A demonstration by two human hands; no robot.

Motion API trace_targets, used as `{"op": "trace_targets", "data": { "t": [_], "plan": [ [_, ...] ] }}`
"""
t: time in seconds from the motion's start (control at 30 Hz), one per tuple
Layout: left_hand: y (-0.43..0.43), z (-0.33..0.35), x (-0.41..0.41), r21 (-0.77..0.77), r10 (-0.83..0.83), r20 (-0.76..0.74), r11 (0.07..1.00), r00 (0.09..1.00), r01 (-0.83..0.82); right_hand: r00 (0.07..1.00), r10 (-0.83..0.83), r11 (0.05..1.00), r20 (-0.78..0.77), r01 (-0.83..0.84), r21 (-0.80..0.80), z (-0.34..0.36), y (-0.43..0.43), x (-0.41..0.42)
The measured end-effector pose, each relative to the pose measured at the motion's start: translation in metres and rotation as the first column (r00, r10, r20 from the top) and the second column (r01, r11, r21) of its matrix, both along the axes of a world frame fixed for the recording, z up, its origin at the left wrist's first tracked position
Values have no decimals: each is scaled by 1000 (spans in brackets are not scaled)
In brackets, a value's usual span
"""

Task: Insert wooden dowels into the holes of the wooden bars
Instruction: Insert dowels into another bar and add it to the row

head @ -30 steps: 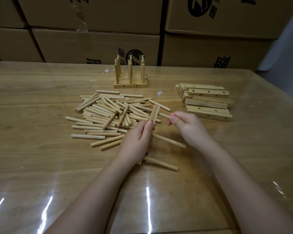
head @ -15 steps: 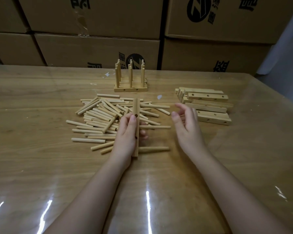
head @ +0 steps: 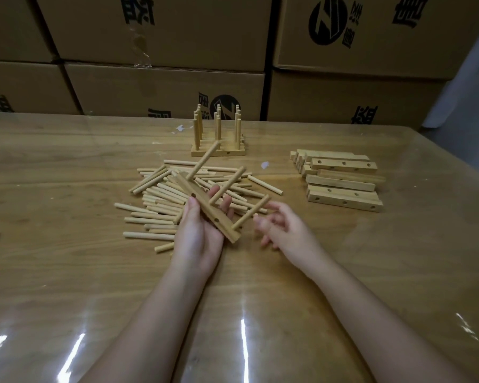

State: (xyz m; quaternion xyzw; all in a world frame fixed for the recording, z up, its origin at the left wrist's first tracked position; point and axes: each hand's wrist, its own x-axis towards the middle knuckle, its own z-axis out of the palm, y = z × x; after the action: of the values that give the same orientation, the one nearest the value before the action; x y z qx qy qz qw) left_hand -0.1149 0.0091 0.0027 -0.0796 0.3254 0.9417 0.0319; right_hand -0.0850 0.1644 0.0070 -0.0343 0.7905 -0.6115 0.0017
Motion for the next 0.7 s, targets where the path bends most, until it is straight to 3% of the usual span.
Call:
{"op": "trace_targets", "data": {
  "t": [0.17, 0.4, 0.7],
  "plan": [
    [-2, -3, -3, 112, -80, 13, 991, 997, 78, 999, 10, 995, -36, -6, 101, -6, -10, 3],
    [5, -6, 0, 101, -66, -30, 993, 997, 69, 987, -133, 990, -90, 128, -51, -7, -14, 2],
    [3, -4, 2, -2, -45, -68, 999, 997, 45, 970, -243, 943, 0, 236, -236, -1, 1, -5]
  ]
}}
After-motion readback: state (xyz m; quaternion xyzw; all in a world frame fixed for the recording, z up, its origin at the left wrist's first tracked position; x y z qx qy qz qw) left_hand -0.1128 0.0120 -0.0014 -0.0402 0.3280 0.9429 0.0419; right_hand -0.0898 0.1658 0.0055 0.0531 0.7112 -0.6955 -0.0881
